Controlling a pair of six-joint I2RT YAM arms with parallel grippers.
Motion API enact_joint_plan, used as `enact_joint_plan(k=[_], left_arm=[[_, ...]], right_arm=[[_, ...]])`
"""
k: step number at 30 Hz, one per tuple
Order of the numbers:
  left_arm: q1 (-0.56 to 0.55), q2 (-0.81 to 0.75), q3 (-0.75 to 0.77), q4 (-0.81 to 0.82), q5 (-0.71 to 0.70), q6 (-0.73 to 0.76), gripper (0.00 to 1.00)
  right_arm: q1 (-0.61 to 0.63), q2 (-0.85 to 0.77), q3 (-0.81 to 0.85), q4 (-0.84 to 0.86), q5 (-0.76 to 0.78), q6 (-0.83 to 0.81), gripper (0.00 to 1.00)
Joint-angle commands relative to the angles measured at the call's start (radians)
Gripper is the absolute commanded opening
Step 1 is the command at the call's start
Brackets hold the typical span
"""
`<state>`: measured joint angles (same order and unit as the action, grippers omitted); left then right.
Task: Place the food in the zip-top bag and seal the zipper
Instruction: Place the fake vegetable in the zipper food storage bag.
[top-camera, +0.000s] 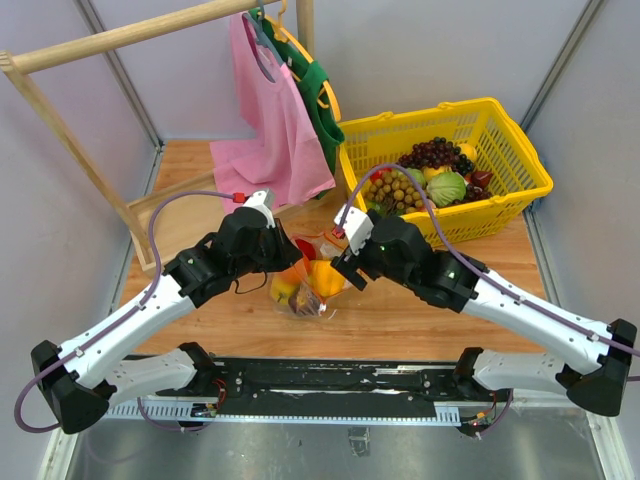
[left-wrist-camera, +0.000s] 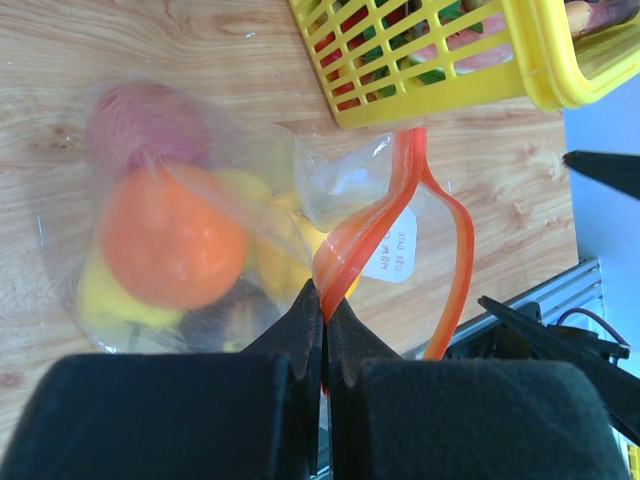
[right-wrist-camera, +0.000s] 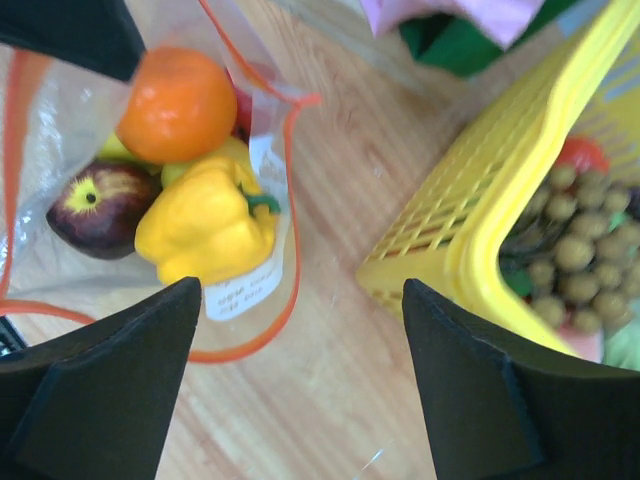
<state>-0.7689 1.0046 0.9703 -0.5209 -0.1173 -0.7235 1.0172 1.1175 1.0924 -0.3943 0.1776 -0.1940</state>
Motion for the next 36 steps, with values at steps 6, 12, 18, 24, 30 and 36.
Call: enact_joint_plan(k=[6, 12, 18, 24, 30, 36], left_arm=[[0.005, -0.022, 0.007, 0.031, 0.003, -0.003, 0.0], [0.005, -0.037, 0.002, 0.026, 0.006, -0.011, 0.0], [0.005, -0.047, -0.006, 0.021, 0.002, -0.013, 0.0], [0.005, -0.042, 0.019, -0.006, 0.002, -0.007, 0.0], [0.005, -0.04, 0.051, -0.08, -0.004, -0.002, 0.0], [0.005, -0.018, 0.023, -0.039, 0.142, -0.017, 0.0]], right_arm=[[0.015, -0.022, -0.13, -0.02, 0.106, 0.323, 0.64], [0.009, 0.038, -0.188, 0.097, 0.144, 0.4, 0.53], [0.008, 0.071, -0.156, 0.103, 0.077, 0.376, 0.21], [0.007, 0.061, 0.003, 0.022, 0.015, 0.318, 0.01], [0.008, 0.107, 0.181, -0.053, 0.003, 0.277, 0.01], [-0.01, 0.213, 0.25, -0.093, 0.096, 0.22, 0.01]])
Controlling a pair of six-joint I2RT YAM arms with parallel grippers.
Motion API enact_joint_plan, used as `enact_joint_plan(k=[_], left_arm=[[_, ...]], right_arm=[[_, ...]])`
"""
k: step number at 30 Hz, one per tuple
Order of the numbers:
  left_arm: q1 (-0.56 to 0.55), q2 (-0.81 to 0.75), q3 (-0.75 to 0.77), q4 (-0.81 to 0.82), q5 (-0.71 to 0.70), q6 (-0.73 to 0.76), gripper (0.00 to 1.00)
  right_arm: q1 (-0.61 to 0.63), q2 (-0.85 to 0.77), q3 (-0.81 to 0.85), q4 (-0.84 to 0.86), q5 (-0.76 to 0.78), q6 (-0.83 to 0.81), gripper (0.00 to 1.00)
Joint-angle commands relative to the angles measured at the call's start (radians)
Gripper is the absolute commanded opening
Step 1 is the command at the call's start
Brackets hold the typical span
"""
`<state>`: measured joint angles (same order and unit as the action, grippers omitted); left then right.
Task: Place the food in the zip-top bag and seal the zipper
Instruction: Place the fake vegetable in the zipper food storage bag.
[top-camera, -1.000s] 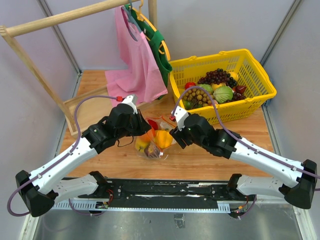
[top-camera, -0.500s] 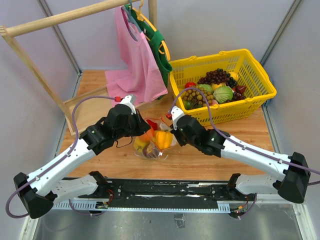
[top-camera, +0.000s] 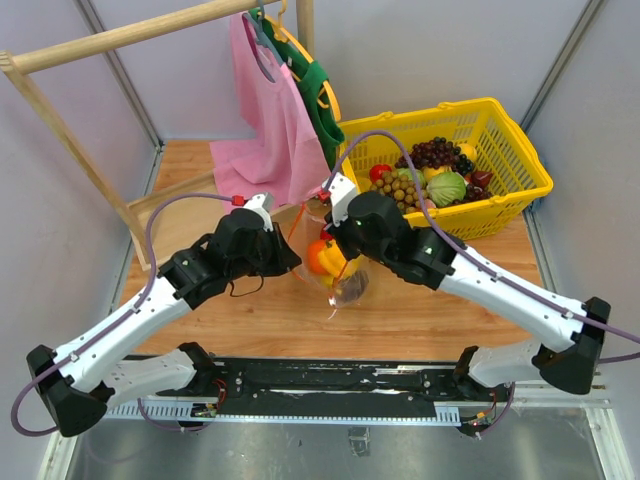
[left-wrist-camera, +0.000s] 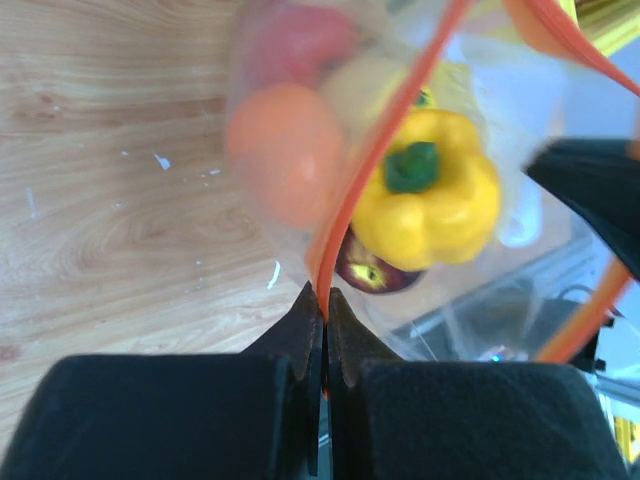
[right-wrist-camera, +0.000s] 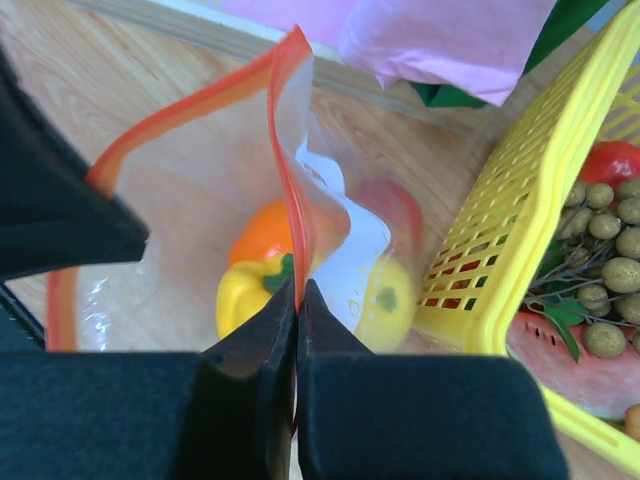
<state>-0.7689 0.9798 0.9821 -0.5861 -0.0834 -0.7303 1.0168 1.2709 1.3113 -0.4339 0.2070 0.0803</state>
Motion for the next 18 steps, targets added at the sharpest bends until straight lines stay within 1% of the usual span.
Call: enact_joint_plan(k=[1, 2, 3, 5, 6, 8, 10, 13, 18], left_arm=[[0.005, 0.01, 0.0, 0.038, 0.122, -0.01, 0.0], [0.005, 0.011, -0.004, 0.035, 0.116, -0.009, 0.0], [0.005, 0.007, 0.005, 0.014, 0.094, -0.007, 0.0], [0.005, -0.018, 0.033, -0.033, 0.014, -0.003, 0.0], [0.005, -0.044, 0.043, -0.04, -0.015, -0.003, 0.0], [0.005, -0.097, 0.041, -0.022, -0.052, 0.0, 0.0], [0.005, -0.123, 0.032, 0.001, -0.077, 0.005, 0.0], [0.005, -0.094, 0.04, -0.017, -0.102, 0.008, 0.0], [0.005, -0.022, 0.034, -0.022, -0.096, 0.008, 0.0]], right_arm=[[-0.013, 0.07, 0.035, -0.053, 0.041, -0.059, 0.01], [-0.014, 0.084, 0.044, -0.058, 0.009, -0.075, 0.01], [-0.014, 0.096, 0.055, -0.076, 0.042, -0.08, 0.01], [-0.027, 0.101, 0.039, -0.113, 0.176, -0.096, 0.01], [-0.043, 0.095, 0.021, -0.121, 0.201, -0.106, 0.01], [-0.079, 0.076, 0.006, -0.137, 0.153, -0.082, 0.01], [-0.094, 0.049, -0.017, -0.104, 0.075, -0.062, 0.01], [-0.094, 0.037, -0.049, -0.051, -0.021, -0.061, 0.03], [-0.094, 0.091, -0.034, -0.075, -0.089, -0.053, 0.15]])
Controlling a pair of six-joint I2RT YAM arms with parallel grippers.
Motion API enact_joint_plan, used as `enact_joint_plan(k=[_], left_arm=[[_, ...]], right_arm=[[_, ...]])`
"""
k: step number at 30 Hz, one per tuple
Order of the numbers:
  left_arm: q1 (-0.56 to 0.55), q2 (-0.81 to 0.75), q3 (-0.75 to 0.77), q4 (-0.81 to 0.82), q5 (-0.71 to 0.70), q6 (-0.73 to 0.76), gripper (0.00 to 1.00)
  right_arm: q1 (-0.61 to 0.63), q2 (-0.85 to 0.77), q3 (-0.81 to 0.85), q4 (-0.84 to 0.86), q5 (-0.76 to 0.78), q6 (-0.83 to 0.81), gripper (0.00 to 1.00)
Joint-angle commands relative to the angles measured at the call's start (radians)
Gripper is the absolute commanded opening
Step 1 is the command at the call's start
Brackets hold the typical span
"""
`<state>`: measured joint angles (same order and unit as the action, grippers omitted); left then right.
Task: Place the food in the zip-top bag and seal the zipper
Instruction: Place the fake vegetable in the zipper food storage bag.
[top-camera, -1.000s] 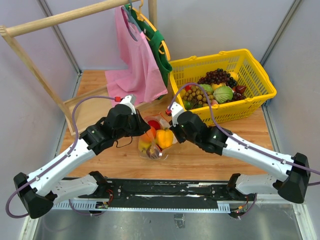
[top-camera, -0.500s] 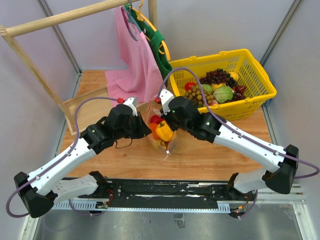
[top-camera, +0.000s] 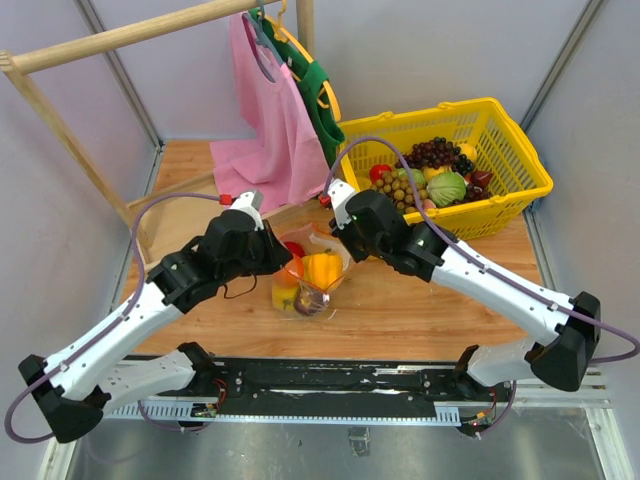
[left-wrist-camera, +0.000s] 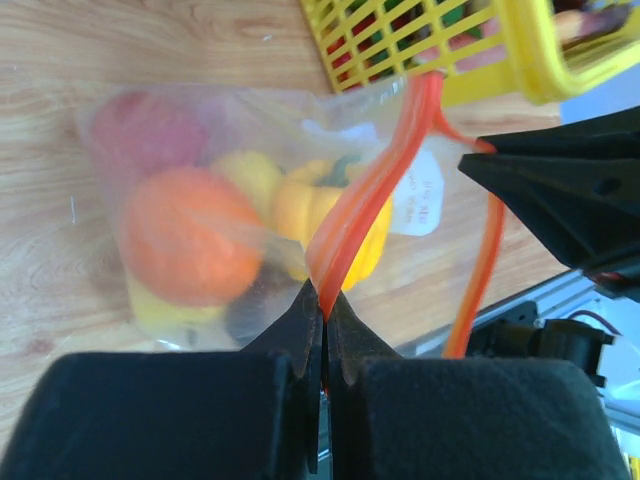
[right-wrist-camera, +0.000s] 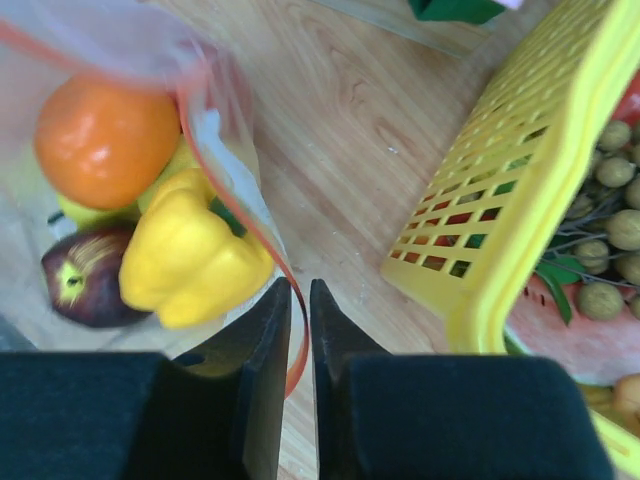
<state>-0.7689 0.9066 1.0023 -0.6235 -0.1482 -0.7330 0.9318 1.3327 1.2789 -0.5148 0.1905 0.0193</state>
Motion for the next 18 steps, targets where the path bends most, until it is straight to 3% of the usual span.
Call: enact_joint_plan(k=[1, 8, 18], left_arm=[[0.005, 0.058, 0.012, 0.019, -0.034, 0.012, 0.0], [0.006, 0.103, 0.069, 0.005, -0.088, 0.057, 0.0], [0.014, 0.148, 0.074, 0.032, -0.078, 0.111, 0.0]], right_arm=[[-0.01, 0.037, 0.002, 0.0, -0.071, 0.008, 0.17], [-0.055, 0.009, 0.09, -0.046, -0.084, -0.006, 0.42], [-0.282, -0.017, 0.281, -0.234, -0.055, -0.019, 0.56]])
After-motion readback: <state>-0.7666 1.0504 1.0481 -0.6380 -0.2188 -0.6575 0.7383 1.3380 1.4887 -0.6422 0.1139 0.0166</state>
